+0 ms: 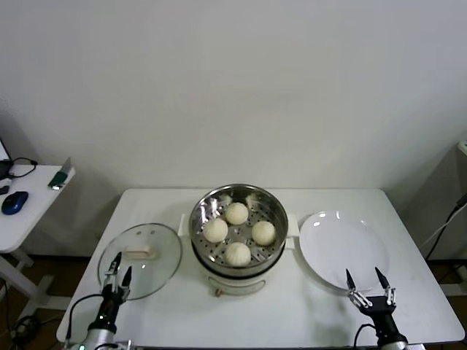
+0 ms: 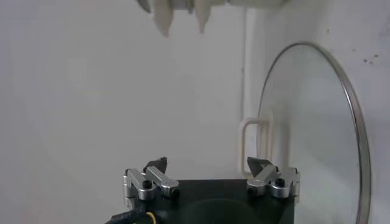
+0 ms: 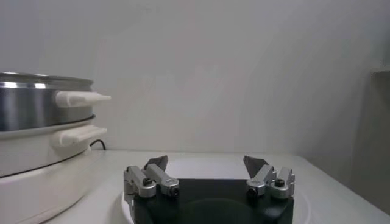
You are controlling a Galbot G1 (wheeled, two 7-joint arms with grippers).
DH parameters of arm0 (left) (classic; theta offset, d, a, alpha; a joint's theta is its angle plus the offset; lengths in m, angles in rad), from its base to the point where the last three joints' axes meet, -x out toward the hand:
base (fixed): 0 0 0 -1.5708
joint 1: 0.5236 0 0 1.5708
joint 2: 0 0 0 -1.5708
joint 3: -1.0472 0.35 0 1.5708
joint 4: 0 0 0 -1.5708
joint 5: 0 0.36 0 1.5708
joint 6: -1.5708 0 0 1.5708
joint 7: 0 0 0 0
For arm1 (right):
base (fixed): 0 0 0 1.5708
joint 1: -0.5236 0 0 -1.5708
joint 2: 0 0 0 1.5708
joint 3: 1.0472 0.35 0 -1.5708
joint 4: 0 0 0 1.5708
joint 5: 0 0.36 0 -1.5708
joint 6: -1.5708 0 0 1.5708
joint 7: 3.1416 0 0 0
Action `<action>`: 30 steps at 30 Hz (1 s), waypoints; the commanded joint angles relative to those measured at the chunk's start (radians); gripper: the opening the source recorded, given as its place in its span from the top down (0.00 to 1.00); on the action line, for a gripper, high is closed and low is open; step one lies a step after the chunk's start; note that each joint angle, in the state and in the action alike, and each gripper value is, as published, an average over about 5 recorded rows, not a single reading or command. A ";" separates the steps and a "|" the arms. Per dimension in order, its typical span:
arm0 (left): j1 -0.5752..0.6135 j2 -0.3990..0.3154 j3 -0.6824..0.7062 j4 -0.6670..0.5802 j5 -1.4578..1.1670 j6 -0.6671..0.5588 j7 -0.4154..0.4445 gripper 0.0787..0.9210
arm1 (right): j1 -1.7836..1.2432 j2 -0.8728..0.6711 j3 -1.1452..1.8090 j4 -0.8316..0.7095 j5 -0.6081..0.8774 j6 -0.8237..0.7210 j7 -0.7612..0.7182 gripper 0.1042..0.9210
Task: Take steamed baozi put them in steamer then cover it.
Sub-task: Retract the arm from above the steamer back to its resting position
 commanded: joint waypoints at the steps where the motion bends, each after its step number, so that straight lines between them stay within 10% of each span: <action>1: -0.165 -0.008 0.025 0.123 0.123 0.035 -0.010 0.12 | -0.024 0.020 0.013 0.002 -0.008 0.022 -0.001 0.12; 19: -0.287 0.006 0.061 0.260 0.106 0.039 0.013 0.12 | -0.052 0.038 0.032 0.019 -0.010 0.031 -0.001 0.12; 30: -0.265 0.015 0.052 0.275 0.119 0.021 0.011 0.43 | -0.049 0.042 0.029 0.016 -0.011 0.030 -0.001 0.12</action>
